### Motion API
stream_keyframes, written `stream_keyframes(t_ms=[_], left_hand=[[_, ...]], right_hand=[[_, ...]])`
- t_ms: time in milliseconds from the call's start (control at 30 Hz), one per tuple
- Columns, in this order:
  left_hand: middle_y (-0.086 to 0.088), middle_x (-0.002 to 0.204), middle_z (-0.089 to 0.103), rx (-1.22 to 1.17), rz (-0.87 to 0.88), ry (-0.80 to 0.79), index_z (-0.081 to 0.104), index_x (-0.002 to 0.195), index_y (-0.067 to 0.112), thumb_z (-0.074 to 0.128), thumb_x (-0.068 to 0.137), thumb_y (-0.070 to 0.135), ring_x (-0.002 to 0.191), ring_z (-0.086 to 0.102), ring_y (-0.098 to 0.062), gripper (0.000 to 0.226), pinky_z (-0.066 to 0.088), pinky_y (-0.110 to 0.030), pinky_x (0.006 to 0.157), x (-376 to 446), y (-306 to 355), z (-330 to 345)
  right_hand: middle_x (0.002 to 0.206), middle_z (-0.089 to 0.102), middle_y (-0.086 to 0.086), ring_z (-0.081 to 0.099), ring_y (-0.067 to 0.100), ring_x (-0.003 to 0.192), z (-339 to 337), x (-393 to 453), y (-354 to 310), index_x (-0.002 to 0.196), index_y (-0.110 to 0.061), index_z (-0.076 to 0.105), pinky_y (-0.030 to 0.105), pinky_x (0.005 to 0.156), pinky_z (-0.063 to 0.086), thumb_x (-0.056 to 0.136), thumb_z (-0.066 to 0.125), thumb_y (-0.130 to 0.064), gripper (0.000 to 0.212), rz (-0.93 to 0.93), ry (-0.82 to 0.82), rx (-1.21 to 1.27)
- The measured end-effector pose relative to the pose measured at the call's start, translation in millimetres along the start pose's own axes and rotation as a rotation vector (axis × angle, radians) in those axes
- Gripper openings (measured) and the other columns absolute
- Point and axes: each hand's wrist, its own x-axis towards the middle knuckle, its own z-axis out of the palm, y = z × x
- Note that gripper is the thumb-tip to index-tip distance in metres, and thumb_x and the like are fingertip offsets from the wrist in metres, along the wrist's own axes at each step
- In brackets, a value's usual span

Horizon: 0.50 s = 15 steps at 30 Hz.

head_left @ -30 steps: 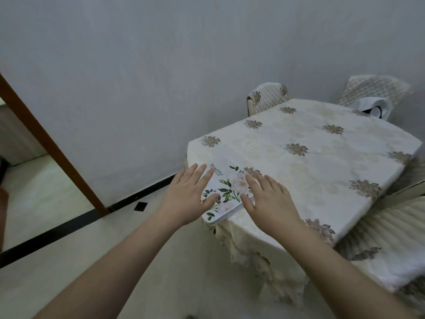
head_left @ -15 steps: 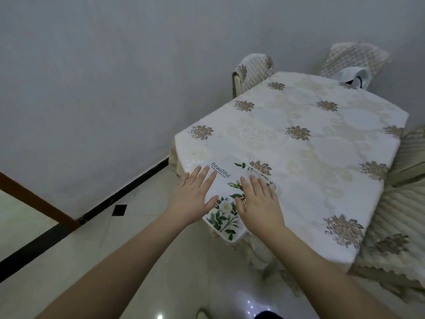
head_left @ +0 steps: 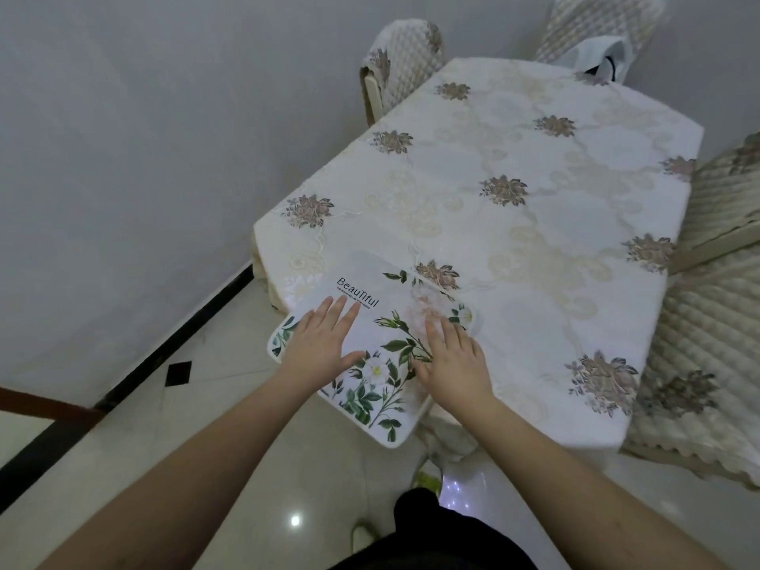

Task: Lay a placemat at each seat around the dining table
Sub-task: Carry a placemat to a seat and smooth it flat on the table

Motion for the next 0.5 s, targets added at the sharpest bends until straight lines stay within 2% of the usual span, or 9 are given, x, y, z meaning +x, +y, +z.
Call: stream_keyframes(t_ms=[200,500], left_hand=[[-0.001,0.167,-0.001,0.018,-0.039,-0.102,-0.002,0.158,0.026,0.047,0.094,0.063,0.154,-0.001,-0.023,0.089,0.008,-0.041,0.122,42.8,-9.3,16.1],[-0.002,0.167,-0.001,-0.038,-0.183,-0.180,0.002,0.158,0.031,0.072,0.080,0.057,0.153,-0.001,-0.026,0.108,0.010,-0.046,0.122,76.5,-15.1,19.3]], right_hand=[[0.163,0.011,0.012,0.009,0.031,0.150,3.9,43.6,37.0,0.156,-0.017,0.012,0.045,0.120,0.013,0.092,0.052,-0.057,0.085,0.006,-0.034,0.019],[0.163,-0.008,0.019,-0.005,0.037,0.150,4.6,86.4,68.6,0.156,-0.021,-0.005,0.049,0.121,0.003,0.072,0.069,-0.069,0.121,-0.002,-0.168,-0.060]])
